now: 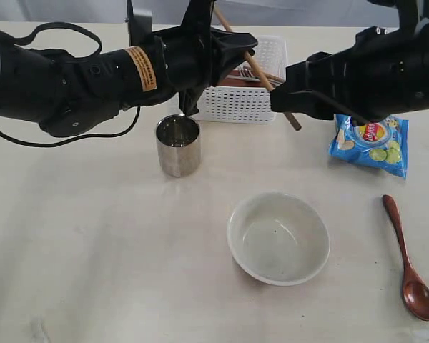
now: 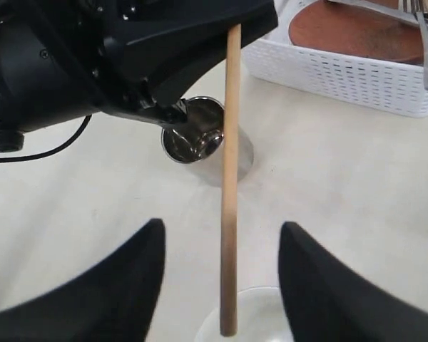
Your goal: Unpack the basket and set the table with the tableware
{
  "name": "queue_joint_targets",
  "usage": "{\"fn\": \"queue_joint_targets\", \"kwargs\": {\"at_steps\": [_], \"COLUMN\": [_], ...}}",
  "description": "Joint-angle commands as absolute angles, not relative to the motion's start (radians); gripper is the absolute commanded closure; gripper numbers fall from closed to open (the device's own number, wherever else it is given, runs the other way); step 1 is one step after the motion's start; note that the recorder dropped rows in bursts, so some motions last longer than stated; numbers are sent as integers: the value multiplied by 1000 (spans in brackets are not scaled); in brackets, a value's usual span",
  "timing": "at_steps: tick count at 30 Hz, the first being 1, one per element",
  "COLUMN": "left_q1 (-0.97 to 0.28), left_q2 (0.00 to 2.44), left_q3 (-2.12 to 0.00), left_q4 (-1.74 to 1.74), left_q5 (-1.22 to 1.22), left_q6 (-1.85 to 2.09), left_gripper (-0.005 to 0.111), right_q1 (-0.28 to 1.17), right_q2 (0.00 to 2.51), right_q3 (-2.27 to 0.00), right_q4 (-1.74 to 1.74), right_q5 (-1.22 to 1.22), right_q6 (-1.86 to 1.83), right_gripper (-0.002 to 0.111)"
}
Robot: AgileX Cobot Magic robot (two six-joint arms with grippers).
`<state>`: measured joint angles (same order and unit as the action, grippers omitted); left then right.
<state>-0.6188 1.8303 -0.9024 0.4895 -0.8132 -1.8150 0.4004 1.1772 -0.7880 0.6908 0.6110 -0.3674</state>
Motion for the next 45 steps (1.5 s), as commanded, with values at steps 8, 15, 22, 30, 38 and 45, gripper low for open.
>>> {"fn": "queue_joint_targets", "kwargs": {"at_steps": [8, 15, 22, 30, 38, 45], "left_q1": [-555, -600, -742, -766, -766, -766], "left_q2": [1765, 1615, 1540, 1514, 1414, 1340], "left_q3": [-909, -904, -807, -823, -915, -968], "left_q4": [760, 1332, 1282, 1560, 1744, 1744], "left_q5": [-765, -606, -675, -551, -488, -412], "left_q6": [-1851, -2132, -2132, -2132, -2091, -1579], "left_gripper": [107, 107, 107, 107, 107, 107], "right_q1": [401, 401, 401, 401, 401, 401], "right_q2": [1037, 929, 924, 924, 924, 924], "right_q3": [-790, -790, -790, -790, -790, -790], "right_q4": [528, 288, 211, 175, 174, 174], "right_q5": [683, 728, 741, 773, 775, 775], "right_q6": [-284, -128, -76, -76, -76, -76], "right_gripper": [63, 77, 79, 79, 79, 79]}}
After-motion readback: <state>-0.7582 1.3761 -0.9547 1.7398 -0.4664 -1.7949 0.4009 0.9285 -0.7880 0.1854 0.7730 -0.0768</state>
